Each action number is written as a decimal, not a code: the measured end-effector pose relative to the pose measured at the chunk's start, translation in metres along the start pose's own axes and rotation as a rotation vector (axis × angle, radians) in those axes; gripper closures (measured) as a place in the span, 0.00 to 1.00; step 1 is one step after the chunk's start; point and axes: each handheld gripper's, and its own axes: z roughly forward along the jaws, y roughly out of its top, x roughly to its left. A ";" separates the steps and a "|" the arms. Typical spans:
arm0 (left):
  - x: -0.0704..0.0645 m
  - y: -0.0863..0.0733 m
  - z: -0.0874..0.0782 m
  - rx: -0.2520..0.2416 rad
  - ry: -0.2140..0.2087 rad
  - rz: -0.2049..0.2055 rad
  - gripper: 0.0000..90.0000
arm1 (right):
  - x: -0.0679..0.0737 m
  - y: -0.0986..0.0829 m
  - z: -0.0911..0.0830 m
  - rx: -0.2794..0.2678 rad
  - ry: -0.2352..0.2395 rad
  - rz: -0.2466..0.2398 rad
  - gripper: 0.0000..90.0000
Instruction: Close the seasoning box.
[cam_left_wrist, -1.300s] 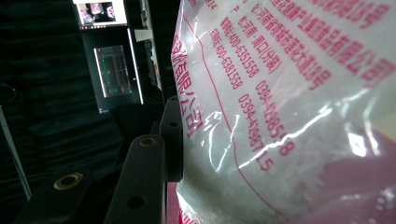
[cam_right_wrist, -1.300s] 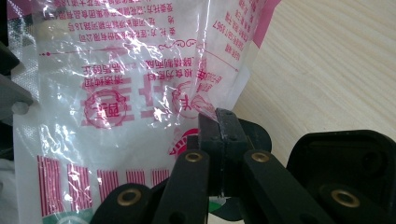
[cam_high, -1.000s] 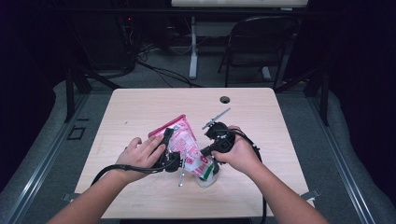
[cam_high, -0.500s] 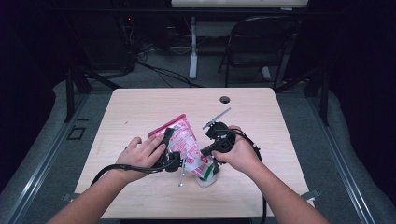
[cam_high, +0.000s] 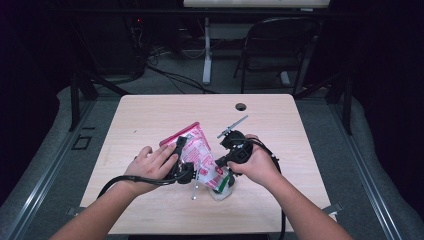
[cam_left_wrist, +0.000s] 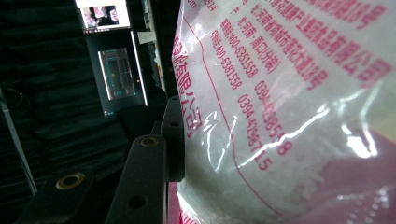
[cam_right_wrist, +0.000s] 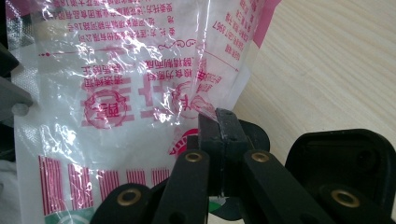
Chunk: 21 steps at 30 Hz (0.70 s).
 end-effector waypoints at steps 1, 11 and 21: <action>0.000 0.000 0.000 0.000 0.001 0.001 0.75 | 0.000 0.000 0.000 0.001 0.000 -0.001 1.00; 0.003 0.000 -0.002 0.002 0.009 0.019 0.75 | 0.001 0.000 -0.001 -0.002 0.001 -0.001 1.00; 0.005 0.002 -0.003 0.005 0.008 0.027 0.75 | 0.002 0.000 -0.002 -0.010 0.001 0.006 1.00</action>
